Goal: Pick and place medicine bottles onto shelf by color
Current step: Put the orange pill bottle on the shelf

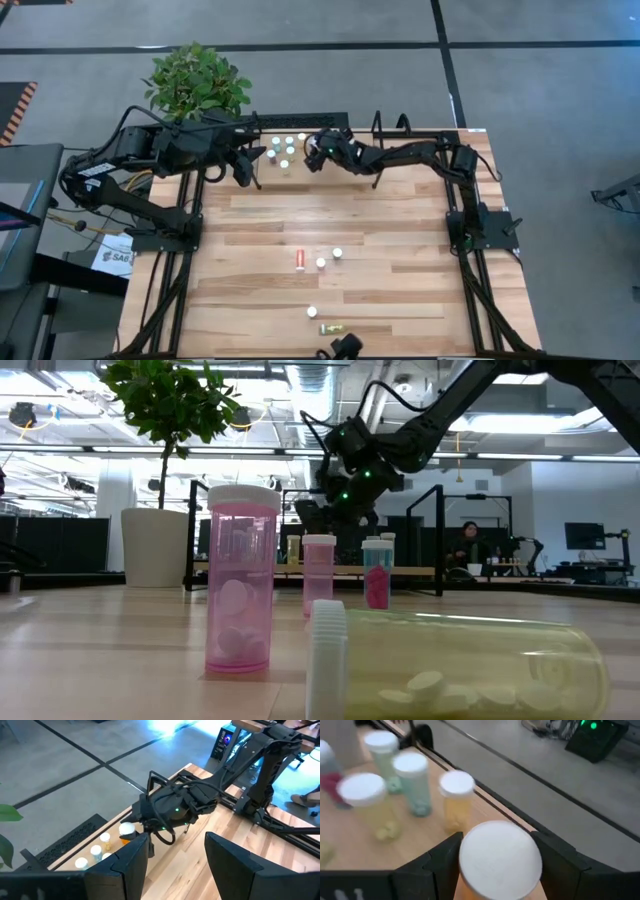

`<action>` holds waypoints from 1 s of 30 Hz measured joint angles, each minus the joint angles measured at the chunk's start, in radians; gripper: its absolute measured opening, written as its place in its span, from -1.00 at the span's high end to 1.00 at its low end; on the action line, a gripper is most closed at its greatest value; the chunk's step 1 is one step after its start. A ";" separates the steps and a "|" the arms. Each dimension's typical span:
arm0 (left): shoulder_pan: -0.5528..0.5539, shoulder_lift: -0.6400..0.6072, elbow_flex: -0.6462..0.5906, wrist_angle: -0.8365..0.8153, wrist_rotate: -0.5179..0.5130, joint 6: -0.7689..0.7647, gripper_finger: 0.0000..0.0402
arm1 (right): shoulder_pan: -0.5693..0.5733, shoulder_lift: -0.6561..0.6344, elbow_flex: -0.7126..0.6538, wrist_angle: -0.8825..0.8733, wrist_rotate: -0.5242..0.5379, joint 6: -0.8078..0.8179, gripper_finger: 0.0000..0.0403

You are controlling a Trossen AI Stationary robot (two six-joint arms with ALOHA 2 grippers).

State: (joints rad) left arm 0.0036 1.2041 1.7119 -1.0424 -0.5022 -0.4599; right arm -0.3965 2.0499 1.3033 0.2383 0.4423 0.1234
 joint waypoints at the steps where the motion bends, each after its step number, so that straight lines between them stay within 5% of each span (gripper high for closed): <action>1: 0.000 0.000 0.000 0.000 0.000 0.000 0.09 | -0.005 0.000 0.000 -0.015 0.000 0.000 -0.24; 30: 0.000 0.000 0.000 0.000 -0.001 -0.006 0.09 | -0.021 0.000 0.000 -0.020 -0.077 0.002 -0.24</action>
State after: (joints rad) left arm 0.0036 1.2045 1.7119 -1.0420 -0.5030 -0.4664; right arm -0.4177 2.0495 1.3033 0.2180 0.3653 0.1254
